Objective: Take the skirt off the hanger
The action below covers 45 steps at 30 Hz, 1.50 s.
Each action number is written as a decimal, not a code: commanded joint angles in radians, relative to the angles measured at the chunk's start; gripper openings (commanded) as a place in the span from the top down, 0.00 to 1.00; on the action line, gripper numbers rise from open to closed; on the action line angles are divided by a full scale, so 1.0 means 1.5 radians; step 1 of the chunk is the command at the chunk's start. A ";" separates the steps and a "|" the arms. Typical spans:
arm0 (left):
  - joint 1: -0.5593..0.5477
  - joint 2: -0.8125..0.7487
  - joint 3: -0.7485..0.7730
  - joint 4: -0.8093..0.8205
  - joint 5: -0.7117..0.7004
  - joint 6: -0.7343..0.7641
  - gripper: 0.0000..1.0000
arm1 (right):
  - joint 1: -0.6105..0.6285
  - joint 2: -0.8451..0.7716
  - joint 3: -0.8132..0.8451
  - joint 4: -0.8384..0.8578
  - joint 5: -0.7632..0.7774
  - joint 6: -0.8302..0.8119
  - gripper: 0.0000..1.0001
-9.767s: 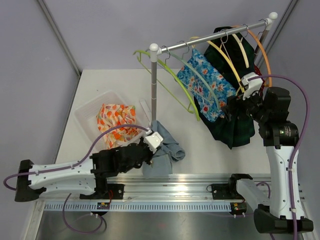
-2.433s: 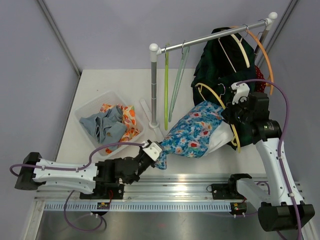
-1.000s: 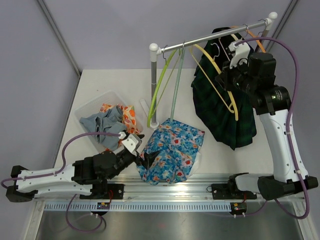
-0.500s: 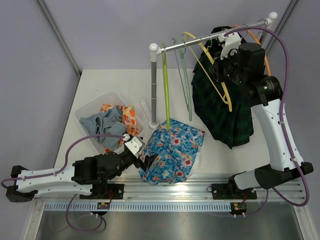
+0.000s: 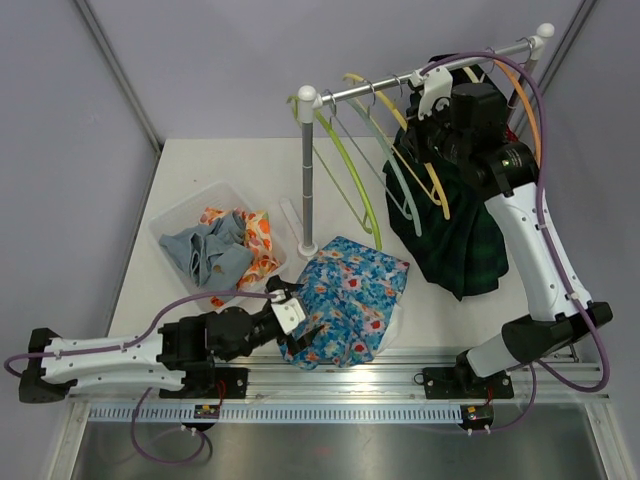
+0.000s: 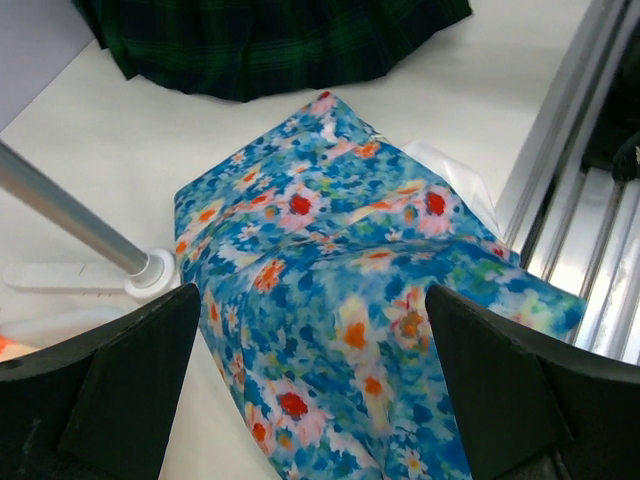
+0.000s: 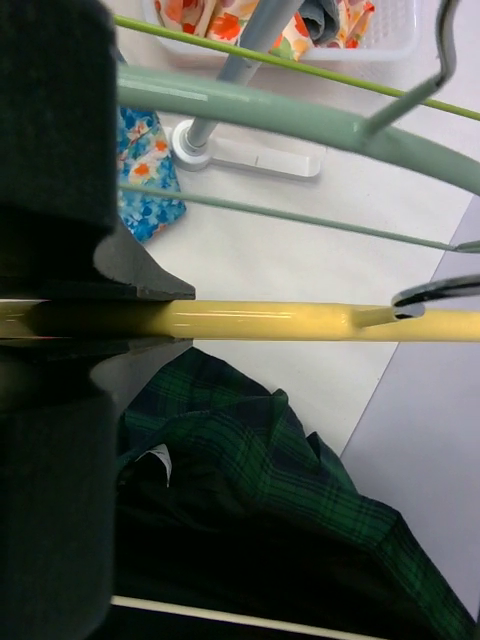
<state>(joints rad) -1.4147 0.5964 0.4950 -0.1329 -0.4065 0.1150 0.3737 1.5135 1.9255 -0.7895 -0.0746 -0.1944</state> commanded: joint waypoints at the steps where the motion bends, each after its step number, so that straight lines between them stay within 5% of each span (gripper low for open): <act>1: 0.001 0.022 -0.018 0.085 0.100 0.096 0.01 | 0.009 -0.050 -0.019 0.010 -0.042 -0.041 0.77; 6: 0.001 0.142 -0.015 0.135 0.155 0.158 0.01 | 0.008 -0.114 -0.054 -0.006 -0.039 -0.109 0.26; 9: 0.001 0.217 0.004 0.149 0.184 0.193 0.01 | 0.004 -0.186 -0.114 -0.016 -0.045 -0.190 0.12; 13: 0.002 0.327 0.041 0.158 0.218 0.213 0.01 | -0.044 -0.298 -0.234 -0.021 -0.096 -0.249 0.09; 19: 0.028 0.503 0.071 0.199 0.200 0.159 0.07 | -0.136 -0.388 -0.411 -0.008 -0.192 -0.197 0.08; 22: 0.050 0.567 0.082 0.215 0.180 0.122 0.41 | -0.166 -0.419 -0.477 0.009 -0.229 -0.174 0.08; 23: 0.051 0.583 0.082 0.225 0.170 0.119 0.63 | -0.172 -0.425 -0.497 0.010 -0.240 -0.170 0.08; 25: 0.052 0.588 0.078 0.254 0.143 0.116 0.76 | -0.183 -0.440 -0.510 0.012 -0.244 -0.165 0.08; 29: 0.051 0.533 0.084 0.259 0.130 0.109 1.00 | -0.193 -0.456 -0.540 0.015 -0.260 -0.157 0.09; 36: 0.045 0.288 0.101 0.196 0.078 0.087 1.00 | -0.203 -0.466 -0.587 0.050 -0.260 -0.129 0.08; 45: 0.045 -0.003 0.221 0.015 -0.147 0.195 1.00 | -0.207 -0.475 -0.653 0.136 -0.164 -0.037 0.03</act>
<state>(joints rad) -1.3434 0.6506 0.7097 -0.0406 -0.4400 0.2985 0.0708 0.8158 0.9504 -0.6769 -0.3645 -0.3069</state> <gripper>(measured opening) 0.012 0.963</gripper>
